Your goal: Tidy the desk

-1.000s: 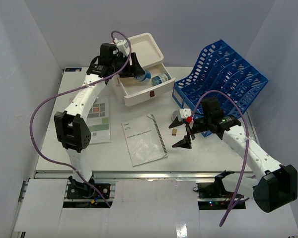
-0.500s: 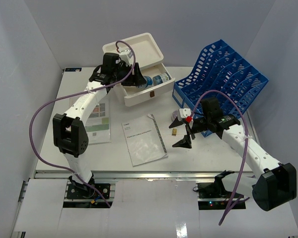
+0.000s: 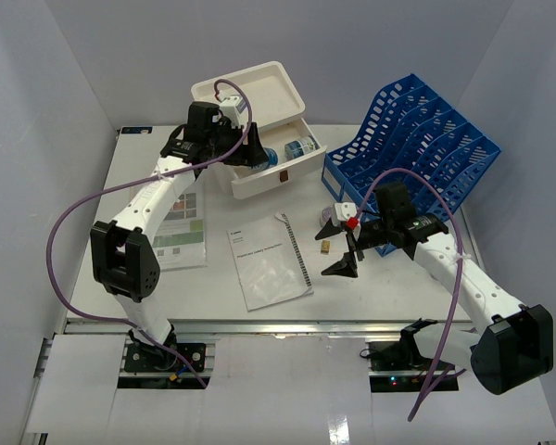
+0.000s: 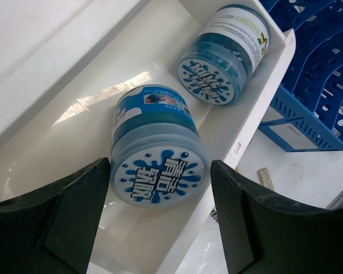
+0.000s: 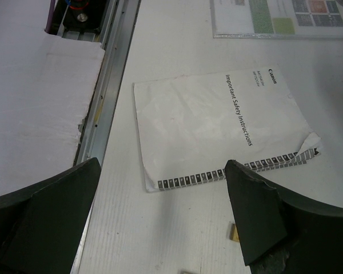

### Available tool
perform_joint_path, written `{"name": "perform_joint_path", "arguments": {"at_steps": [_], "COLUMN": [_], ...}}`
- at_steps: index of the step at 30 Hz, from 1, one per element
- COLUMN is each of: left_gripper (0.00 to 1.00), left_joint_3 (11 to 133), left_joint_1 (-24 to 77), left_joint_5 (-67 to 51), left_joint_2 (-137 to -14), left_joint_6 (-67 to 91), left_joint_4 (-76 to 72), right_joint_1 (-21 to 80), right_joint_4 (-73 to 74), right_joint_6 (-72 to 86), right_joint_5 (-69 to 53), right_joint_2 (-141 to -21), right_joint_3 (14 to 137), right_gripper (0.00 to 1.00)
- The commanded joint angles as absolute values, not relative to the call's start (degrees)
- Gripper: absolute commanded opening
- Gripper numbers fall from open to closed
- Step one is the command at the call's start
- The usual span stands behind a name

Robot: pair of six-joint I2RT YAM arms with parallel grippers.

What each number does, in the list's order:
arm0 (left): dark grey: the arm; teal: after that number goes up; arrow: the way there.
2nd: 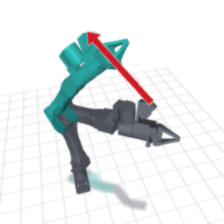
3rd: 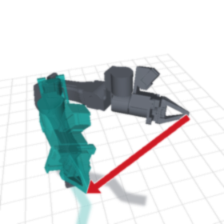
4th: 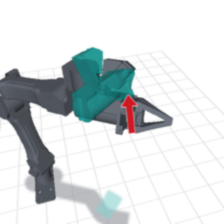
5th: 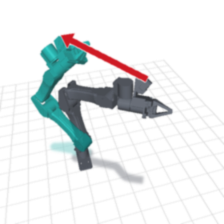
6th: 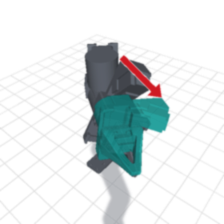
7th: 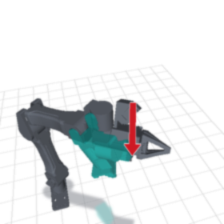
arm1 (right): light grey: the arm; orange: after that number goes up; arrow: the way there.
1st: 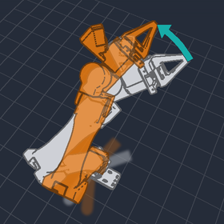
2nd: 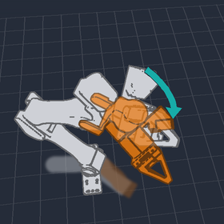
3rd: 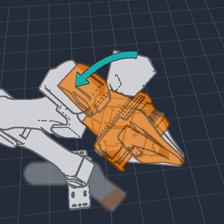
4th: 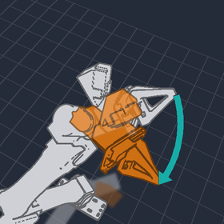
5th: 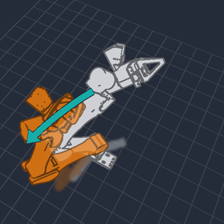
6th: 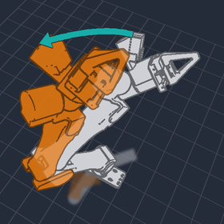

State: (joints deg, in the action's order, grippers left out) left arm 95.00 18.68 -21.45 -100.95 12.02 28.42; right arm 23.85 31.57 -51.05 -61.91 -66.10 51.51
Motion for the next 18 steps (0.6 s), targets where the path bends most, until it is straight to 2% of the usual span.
{"name": "perform_joint_path", "arguments": {"at_steps": [1, 9, 18], "left_gripper": [0.85, 0.87, 0.89], "left_joint_3": [95.9, 95.8, 102.2], "left_joint_1": [18.6, 18.6, 18.6], "left_joint_5": [-19.6, -19.4, -19.5], "left_joint_2": [-97.8, -96.8, -94.7], "left_joint_6": [11.1, 10.7, 10.5], "left_joint_4": [32.1, 32.5, 32.3], "right_joint_1": [23.4, 23.2, 23.1], "right_joint_4": [32.3, 32.3, 32.5], "right_joint_6": [-51.5, -51.5, -51.8], "right_joint_5": [-64.0, -64.1, -64.2], "right_joint_2": [-66.4, -66.5, -67.1], "right_joint_3": [51.8, 51.9, 51.9], "right_gripper": [0.96, 0.96, 0.96]}}
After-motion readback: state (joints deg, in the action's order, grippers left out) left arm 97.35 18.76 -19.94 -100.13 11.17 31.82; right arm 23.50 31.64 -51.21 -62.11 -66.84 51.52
